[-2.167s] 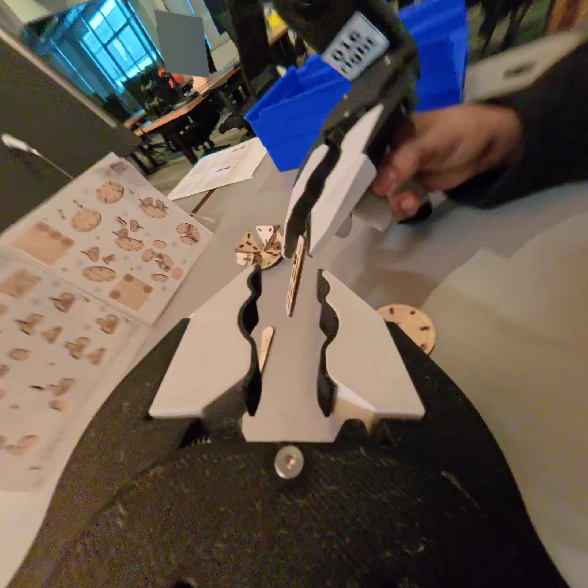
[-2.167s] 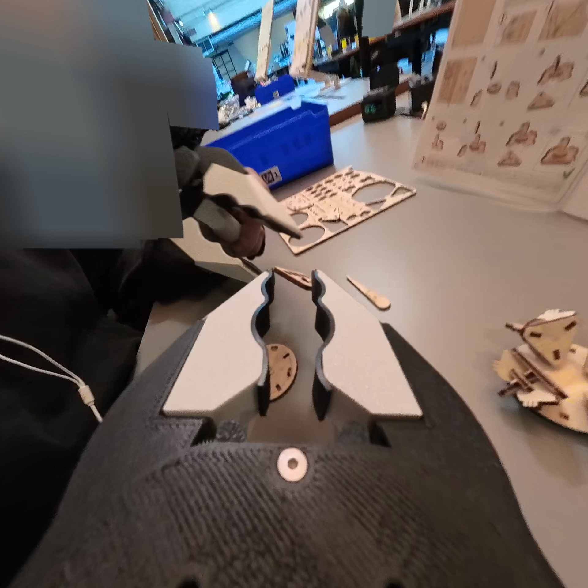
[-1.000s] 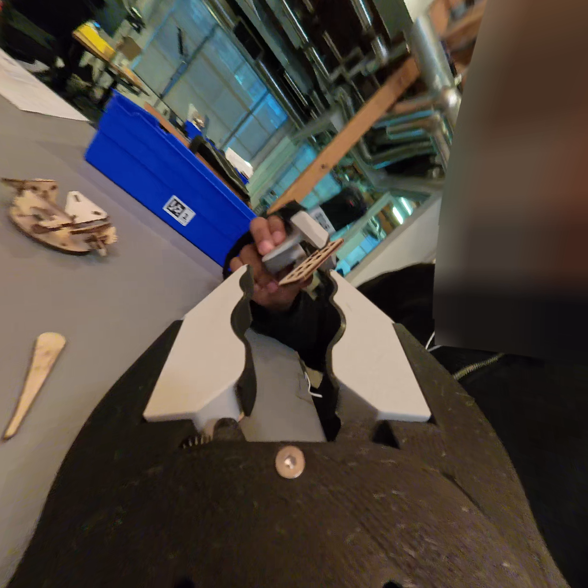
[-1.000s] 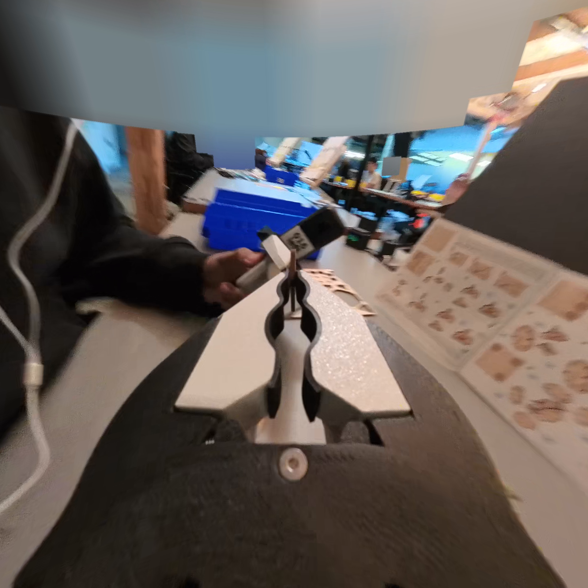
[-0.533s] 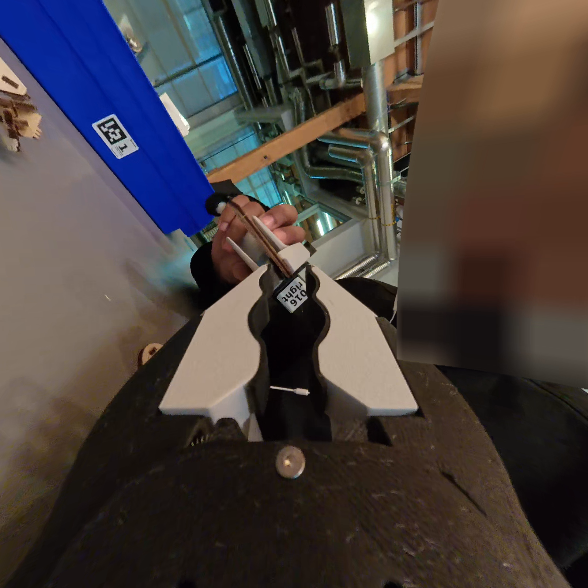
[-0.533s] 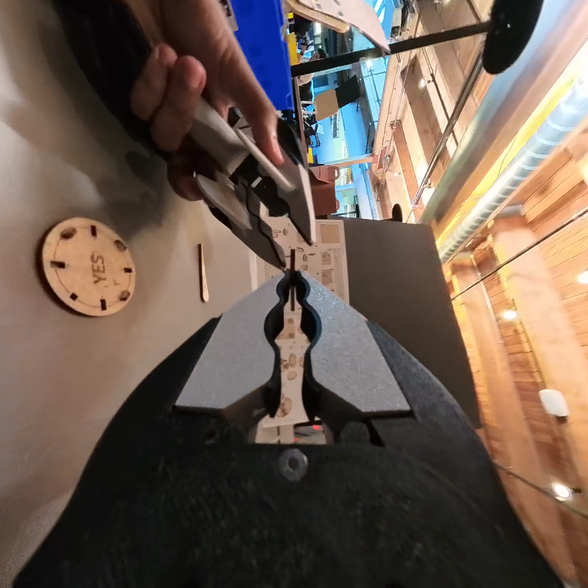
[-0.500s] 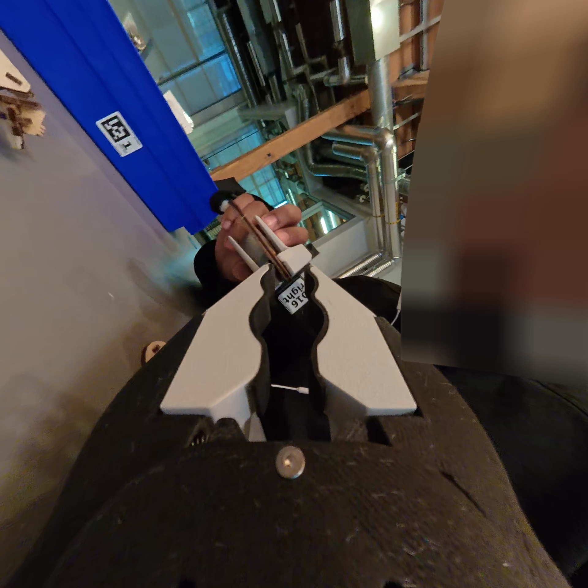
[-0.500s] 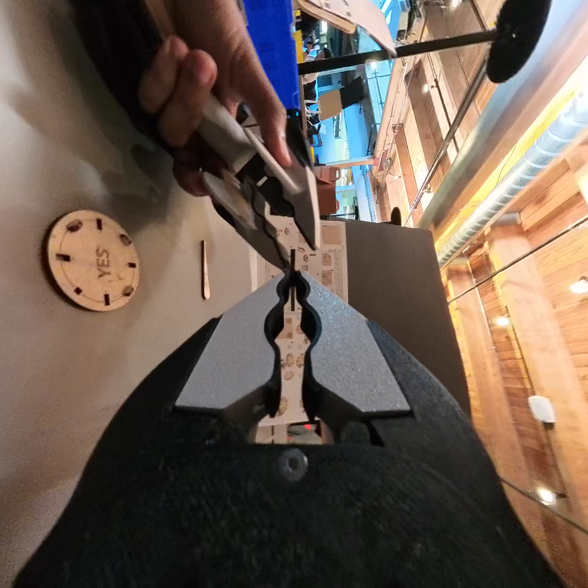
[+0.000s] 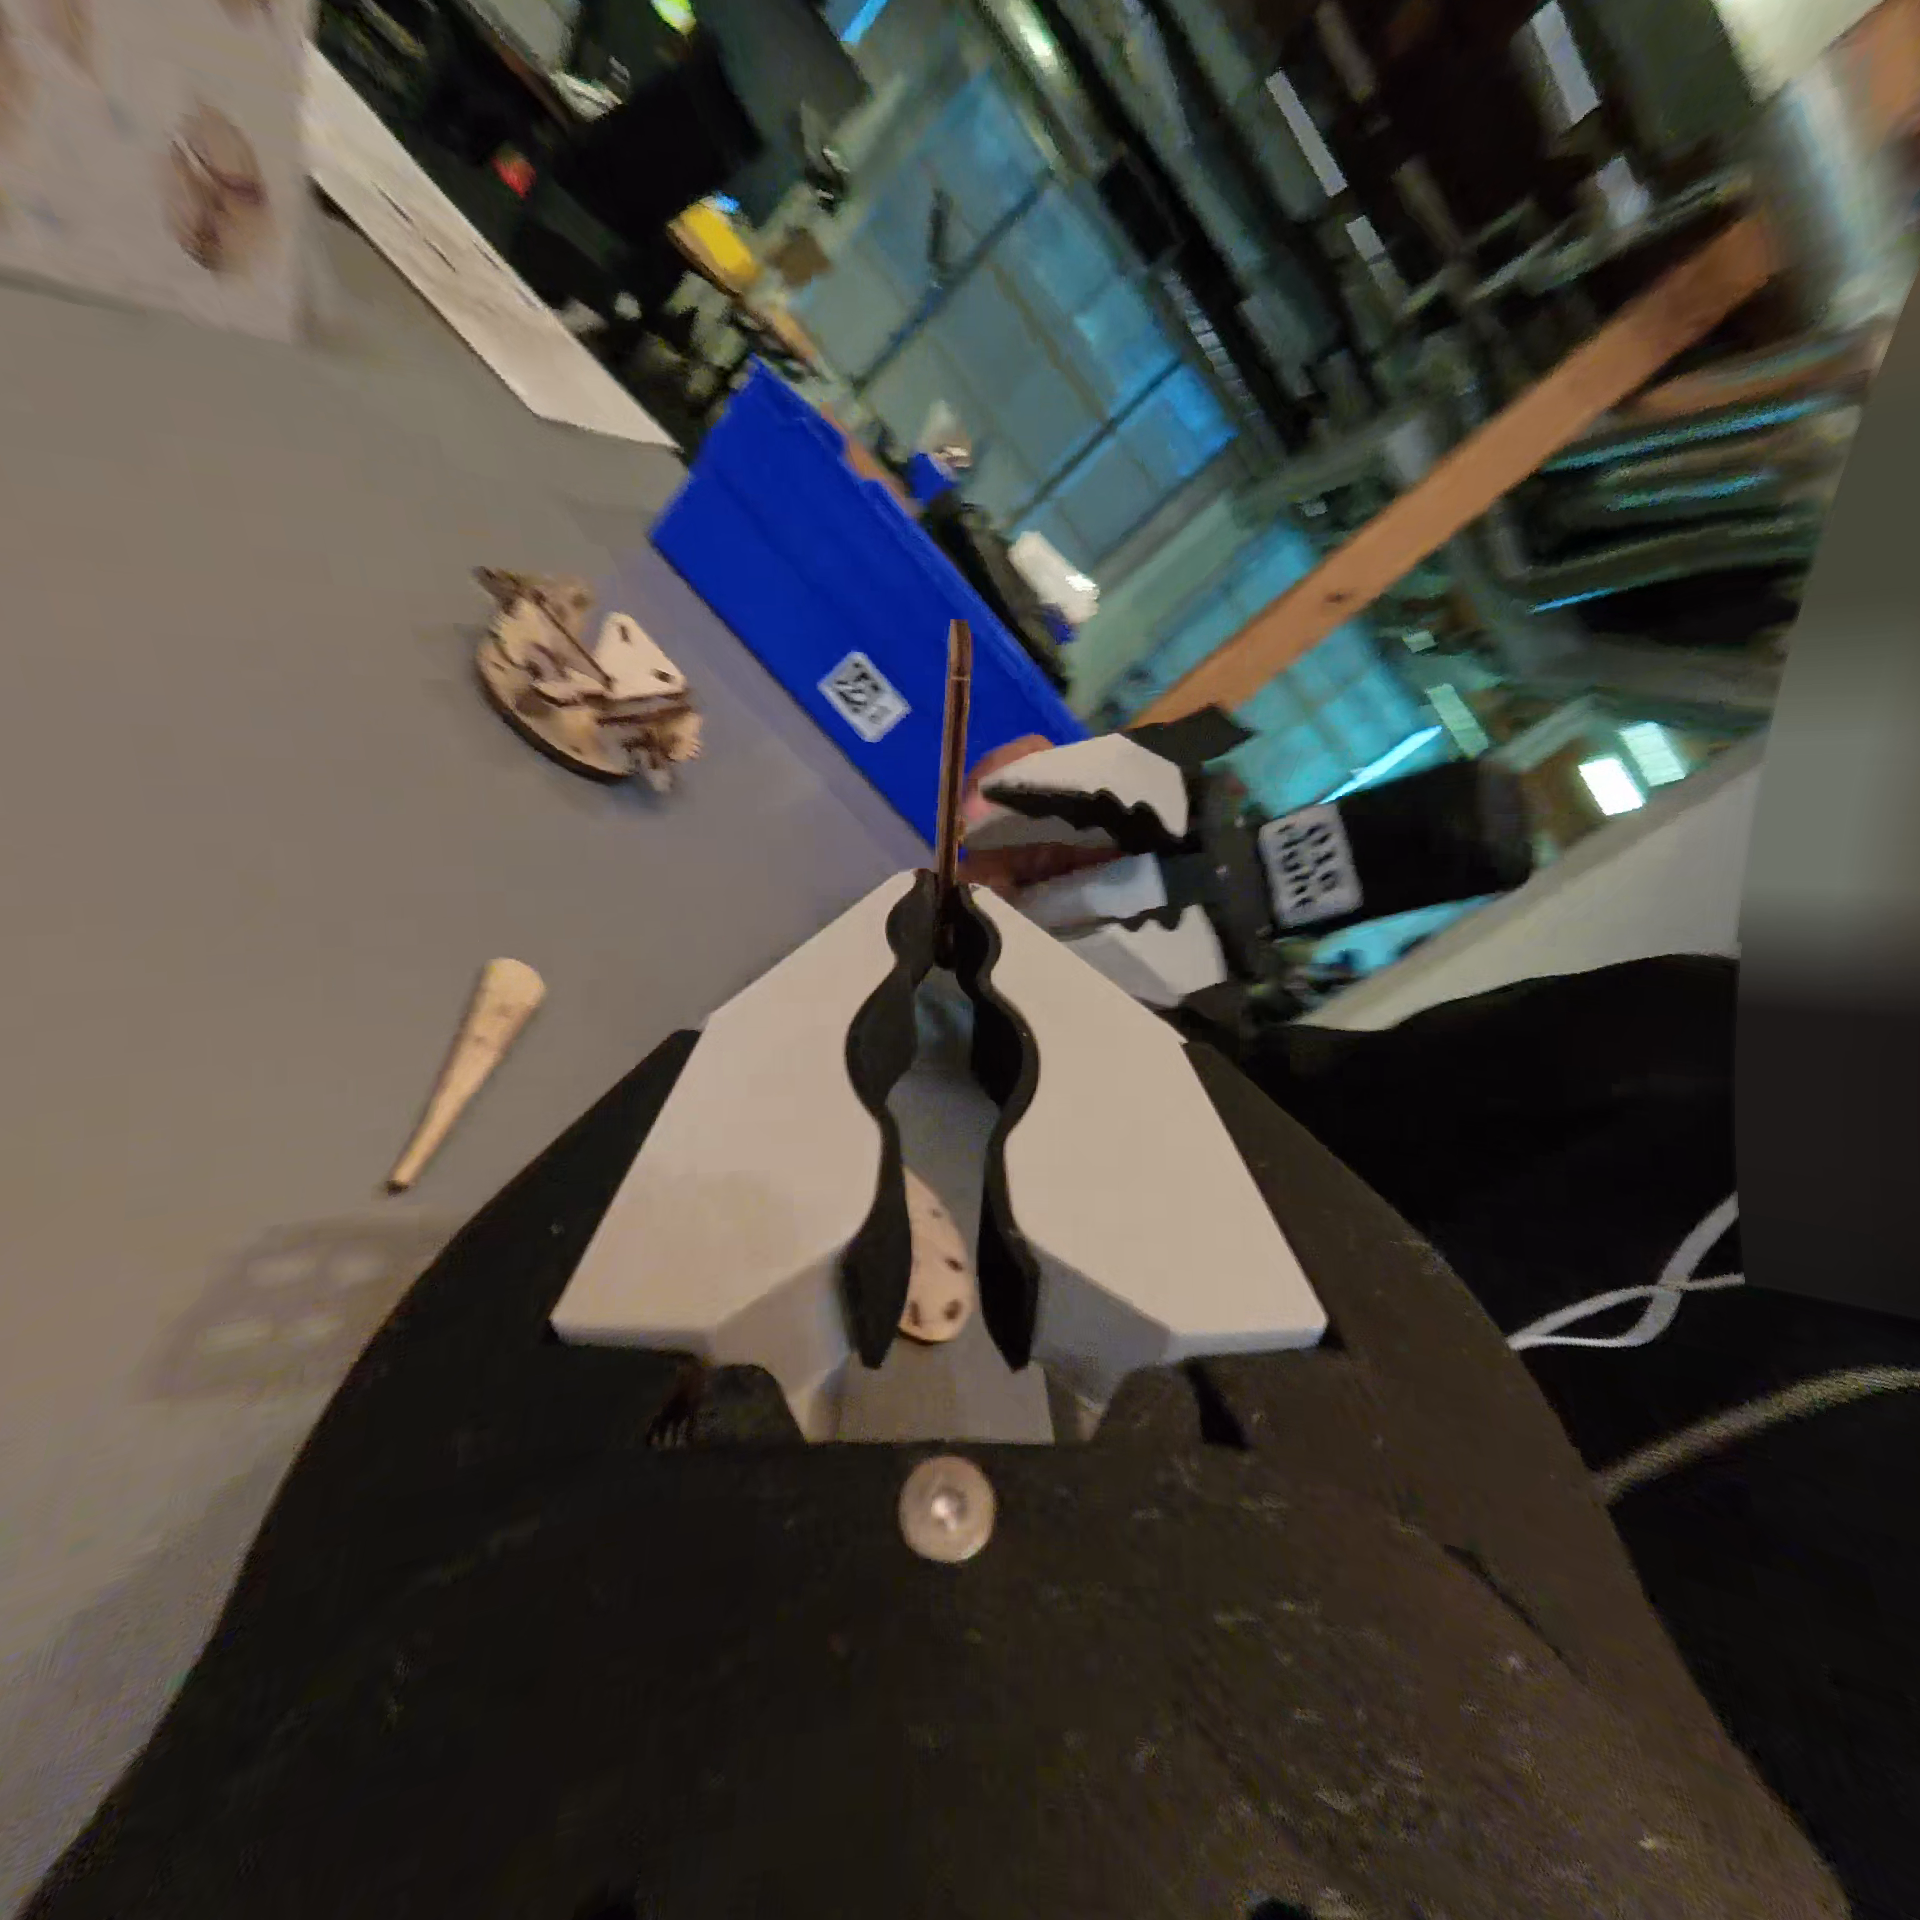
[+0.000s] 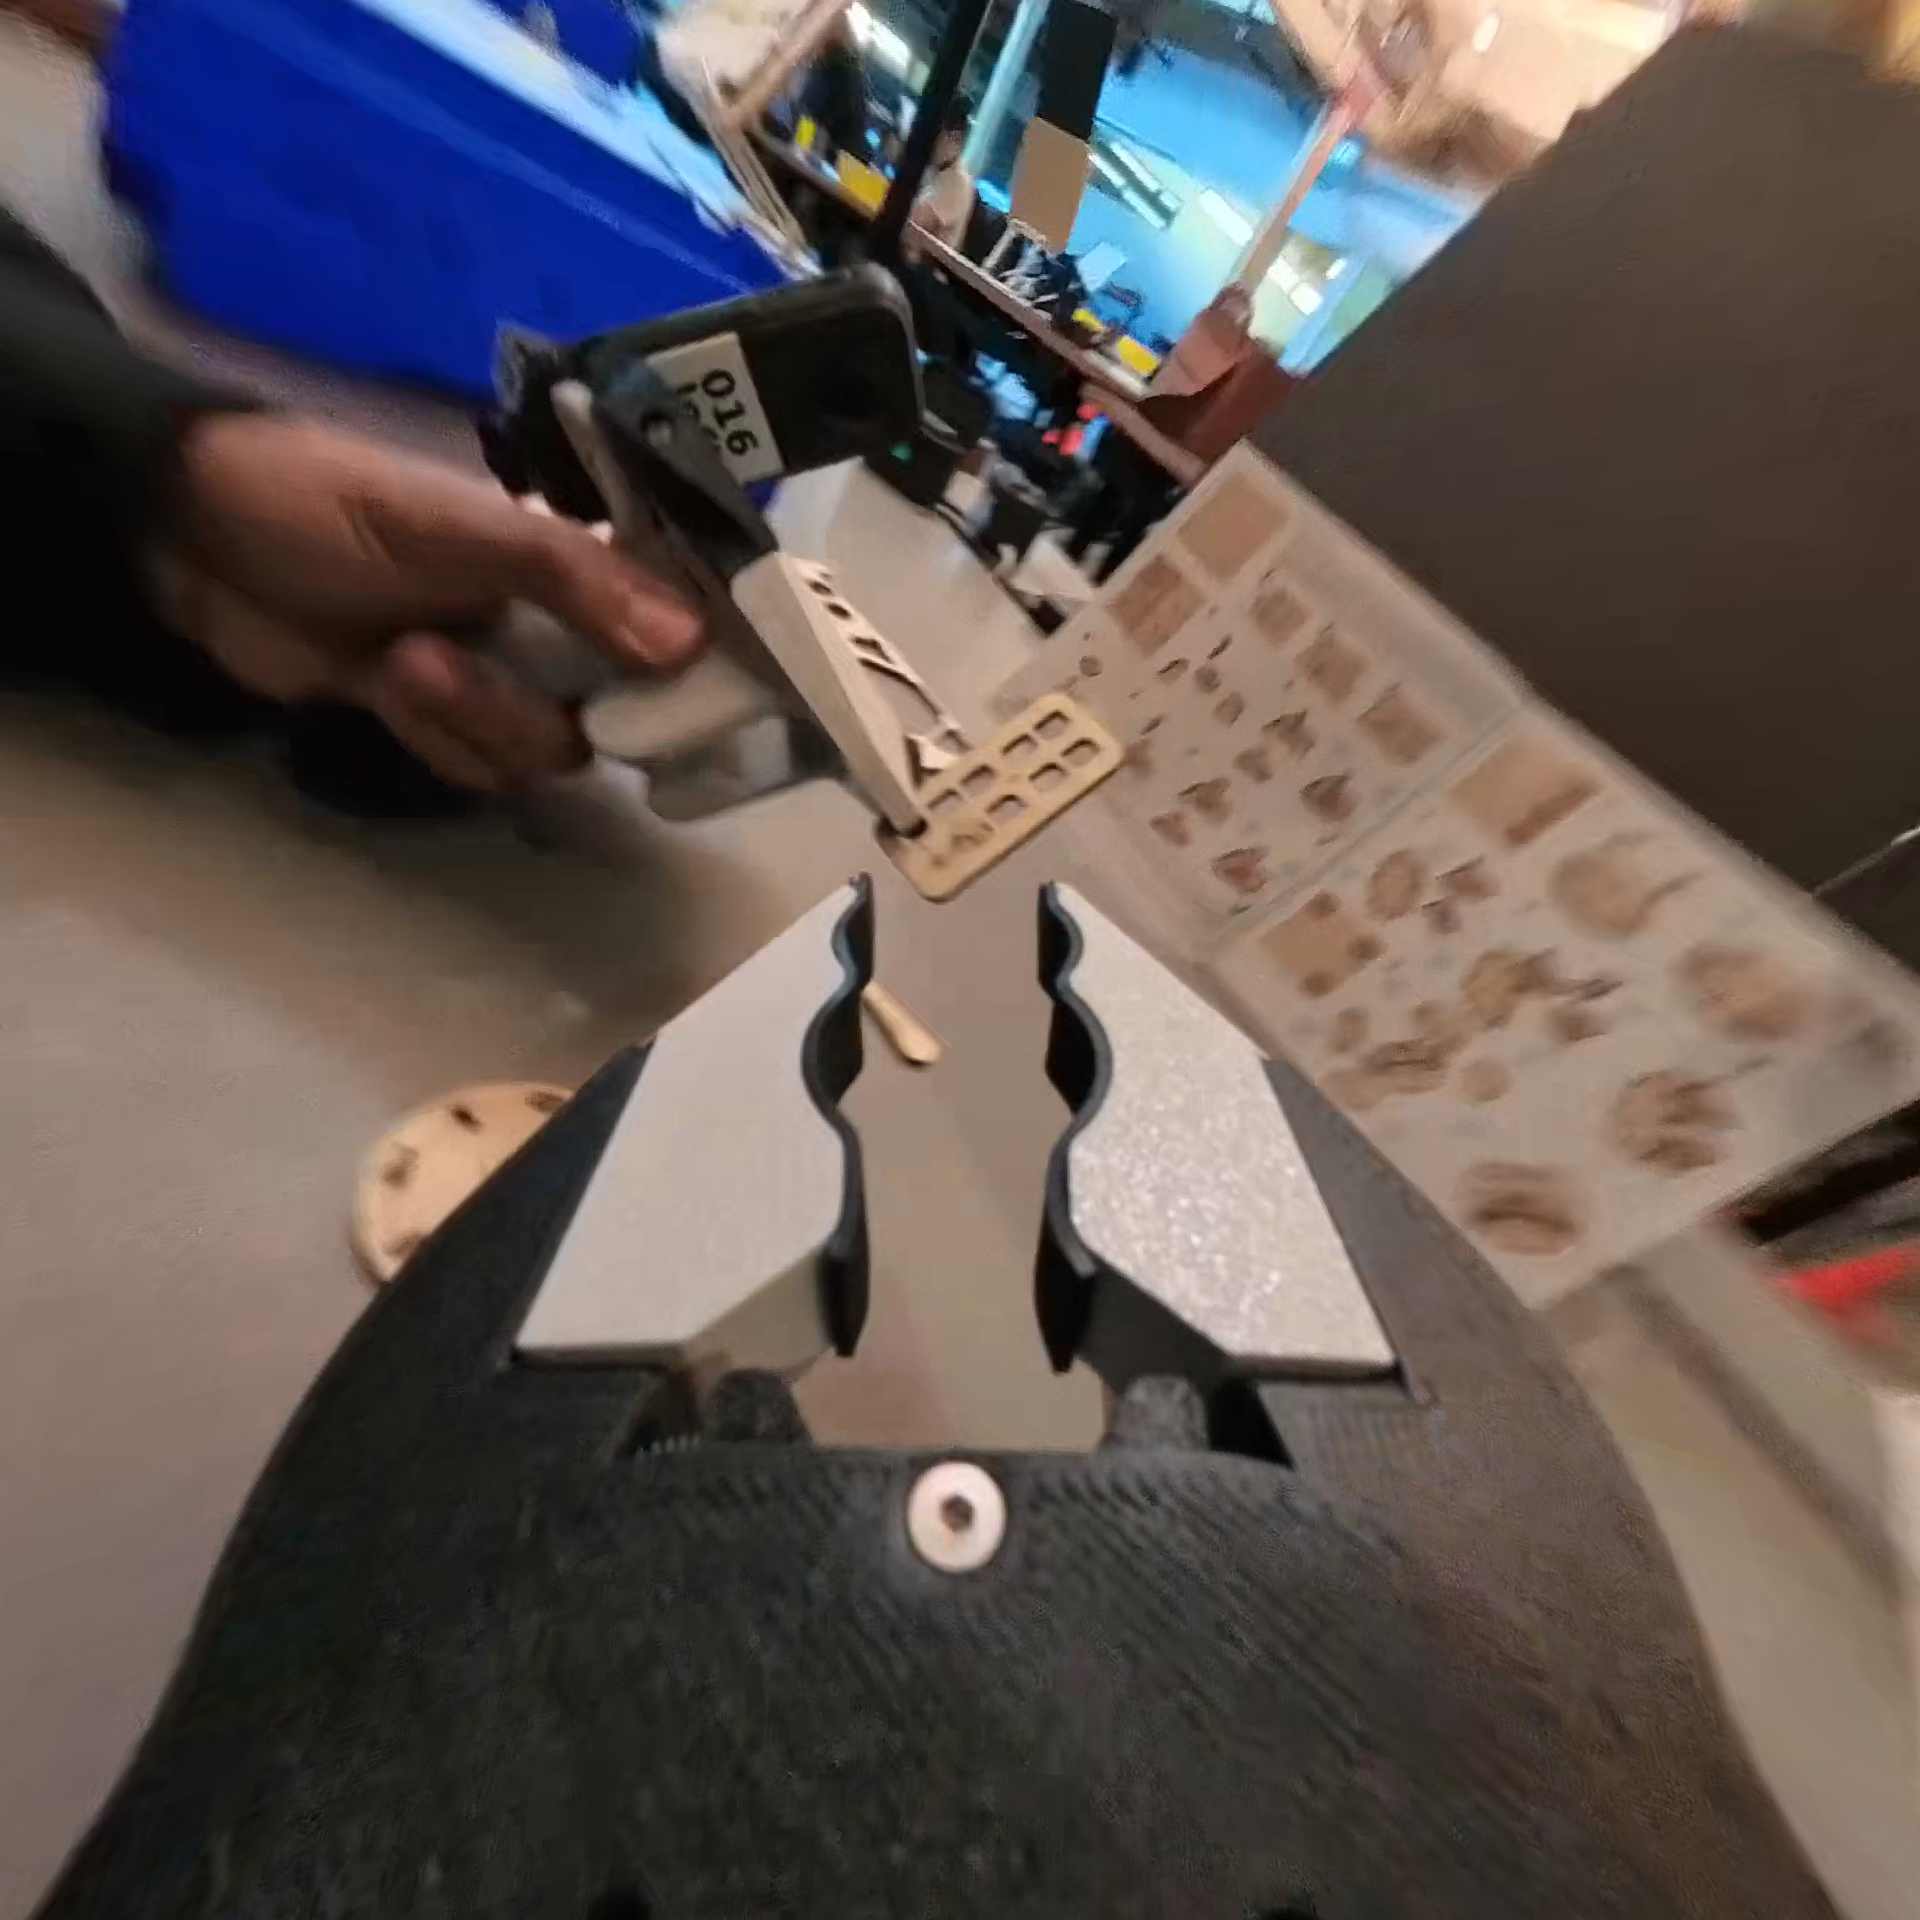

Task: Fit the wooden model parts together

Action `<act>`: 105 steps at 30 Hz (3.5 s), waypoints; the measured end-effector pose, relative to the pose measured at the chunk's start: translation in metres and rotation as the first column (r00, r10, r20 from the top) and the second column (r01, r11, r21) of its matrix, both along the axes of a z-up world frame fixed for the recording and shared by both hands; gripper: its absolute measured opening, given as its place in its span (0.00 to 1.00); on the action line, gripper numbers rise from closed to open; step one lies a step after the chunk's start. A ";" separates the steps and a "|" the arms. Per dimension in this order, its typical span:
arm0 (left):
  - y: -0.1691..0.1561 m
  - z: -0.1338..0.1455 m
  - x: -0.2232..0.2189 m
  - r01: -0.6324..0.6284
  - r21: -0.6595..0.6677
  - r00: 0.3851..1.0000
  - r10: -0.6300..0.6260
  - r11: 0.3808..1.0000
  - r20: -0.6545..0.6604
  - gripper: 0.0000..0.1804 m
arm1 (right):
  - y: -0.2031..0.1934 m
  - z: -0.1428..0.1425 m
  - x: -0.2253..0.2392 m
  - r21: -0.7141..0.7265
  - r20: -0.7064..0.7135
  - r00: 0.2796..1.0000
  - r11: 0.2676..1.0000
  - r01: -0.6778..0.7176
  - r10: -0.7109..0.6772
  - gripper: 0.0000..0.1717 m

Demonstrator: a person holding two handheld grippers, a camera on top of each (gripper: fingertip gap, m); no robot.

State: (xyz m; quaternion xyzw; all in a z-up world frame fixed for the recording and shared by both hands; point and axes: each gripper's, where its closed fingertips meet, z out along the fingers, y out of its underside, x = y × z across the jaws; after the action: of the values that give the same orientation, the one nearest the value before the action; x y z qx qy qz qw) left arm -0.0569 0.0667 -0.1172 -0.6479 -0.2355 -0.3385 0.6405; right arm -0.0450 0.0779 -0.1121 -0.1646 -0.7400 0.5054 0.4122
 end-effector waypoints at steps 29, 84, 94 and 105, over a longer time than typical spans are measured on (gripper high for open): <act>0.012 -0.008 0.018 -0.117 -0.154 0.912 0.045 0.981 -0.407 0.00 | 0.003 -0.003 -0.005 -0.447 0.404 0.898 0.894 0.026 0.176 0.05; 0.012 -0.024 0.012 -0.296 -0.291 0.727 0.017 0.910 -0.687 0.00 | 0.007 -0.027 -0.007 -0.504 0.583 0.766 0.860 0.078 0.272 0.09; 0.015 -0.028 0.019 -0.334 -0.309 0.617 -0.041 0.891 -0.786 0.00 | 0.006 -0.032 -0.003 -0.541 0.639 0.695 0.835 0.102 0.328 0.06; 0.016 -0.029 0.023 -0.311 -0.318 0.626 -0.059 0.896 -0.777 0.00 | 0.005 -0.038 0.001 -0.568 0.679 0.624 0.816 0.111 0.388 0.05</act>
State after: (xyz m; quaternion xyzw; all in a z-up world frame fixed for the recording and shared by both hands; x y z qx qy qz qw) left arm -0.0342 0.0829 -0.1460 -0.8334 -0.0531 0.0771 0.5447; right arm -0.0436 0.0825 -0.1501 -0.4160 -0.6718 0.6106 -0.0530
